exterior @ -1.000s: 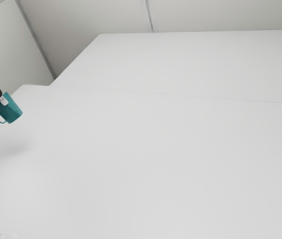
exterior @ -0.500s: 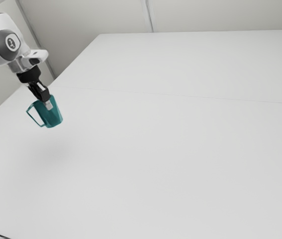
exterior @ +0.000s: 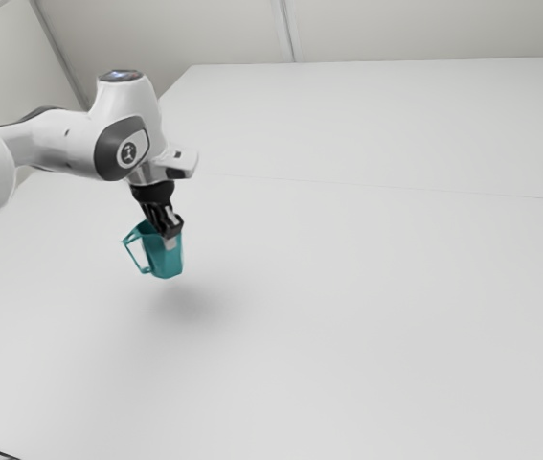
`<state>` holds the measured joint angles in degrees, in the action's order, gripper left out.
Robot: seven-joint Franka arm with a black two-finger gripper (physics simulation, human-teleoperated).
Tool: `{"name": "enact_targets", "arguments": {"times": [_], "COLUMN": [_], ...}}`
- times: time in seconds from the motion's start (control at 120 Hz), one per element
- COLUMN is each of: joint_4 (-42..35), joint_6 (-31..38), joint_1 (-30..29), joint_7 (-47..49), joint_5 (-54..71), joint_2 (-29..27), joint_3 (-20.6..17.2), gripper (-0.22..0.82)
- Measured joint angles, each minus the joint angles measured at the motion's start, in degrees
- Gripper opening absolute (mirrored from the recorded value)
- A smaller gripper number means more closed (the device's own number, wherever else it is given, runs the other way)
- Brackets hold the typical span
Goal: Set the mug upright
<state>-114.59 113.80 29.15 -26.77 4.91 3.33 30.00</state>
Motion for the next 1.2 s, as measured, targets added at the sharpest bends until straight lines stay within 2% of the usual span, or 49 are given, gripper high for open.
{"name": "enact_targets", "arguments": {"times": [0.425, 0.833, 1.033, 1.2], "joint_4": [0.62, 1.81, 1.89, 1.9], "joint_6": [11.78, 16.07, 16.38, 16.27], "joint_1": [1.7, 1.34, 1.7, 1.8], "joint_7": [10.01, 14.15, 14.41, 14.48], "joint_5": [-2.11, -5.99, -6.66, -6.29], "joint_2": [8.09, 12.32, 11.98, 10.93], "joint_3": [-0.39, -1.56, -1.61, -1.53], "gripper": [-0.18, -0.18, 0.25, 0.44]}}
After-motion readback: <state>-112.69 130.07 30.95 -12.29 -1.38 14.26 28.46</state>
